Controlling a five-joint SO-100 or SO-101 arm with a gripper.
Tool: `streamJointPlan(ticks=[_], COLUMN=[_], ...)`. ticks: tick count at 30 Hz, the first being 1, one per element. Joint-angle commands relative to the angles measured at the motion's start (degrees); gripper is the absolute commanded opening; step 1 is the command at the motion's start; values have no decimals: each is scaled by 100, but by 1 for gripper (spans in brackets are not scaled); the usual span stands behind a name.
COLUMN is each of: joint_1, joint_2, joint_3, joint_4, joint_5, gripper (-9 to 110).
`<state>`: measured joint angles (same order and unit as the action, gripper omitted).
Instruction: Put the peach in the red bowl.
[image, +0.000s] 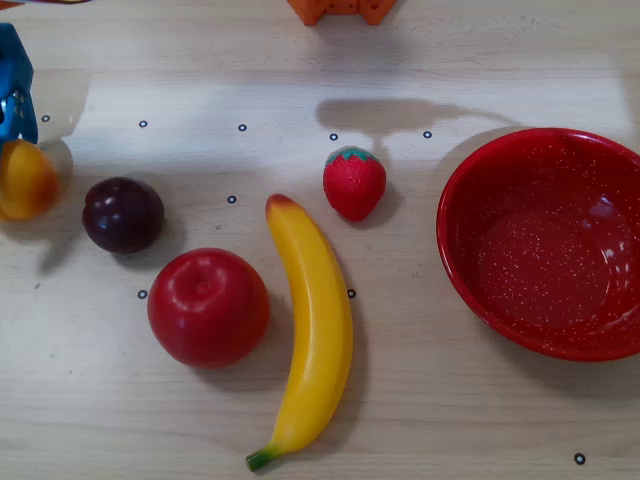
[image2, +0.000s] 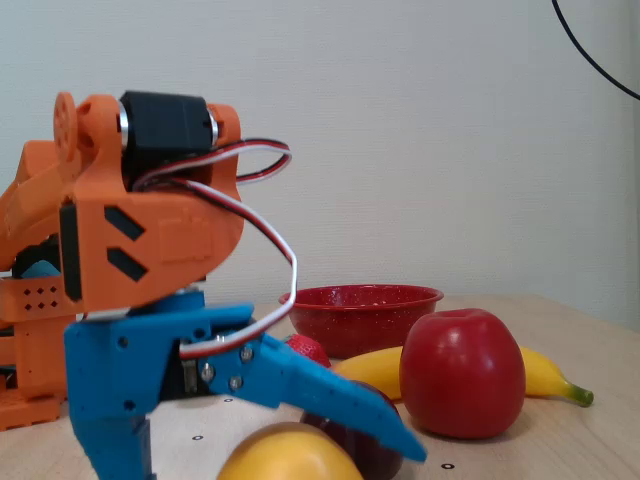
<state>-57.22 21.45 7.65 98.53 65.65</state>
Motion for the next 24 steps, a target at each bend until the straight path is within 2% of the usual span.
streamJointPlan(ticks=[1,8,24], joint_1=[123,176,237], joint_2=[334,281,272], joint_3=[-167,-53,26], joint_4=[-229,-404,-431], joint_5=[35,35,132], gripper=[58,56,37])
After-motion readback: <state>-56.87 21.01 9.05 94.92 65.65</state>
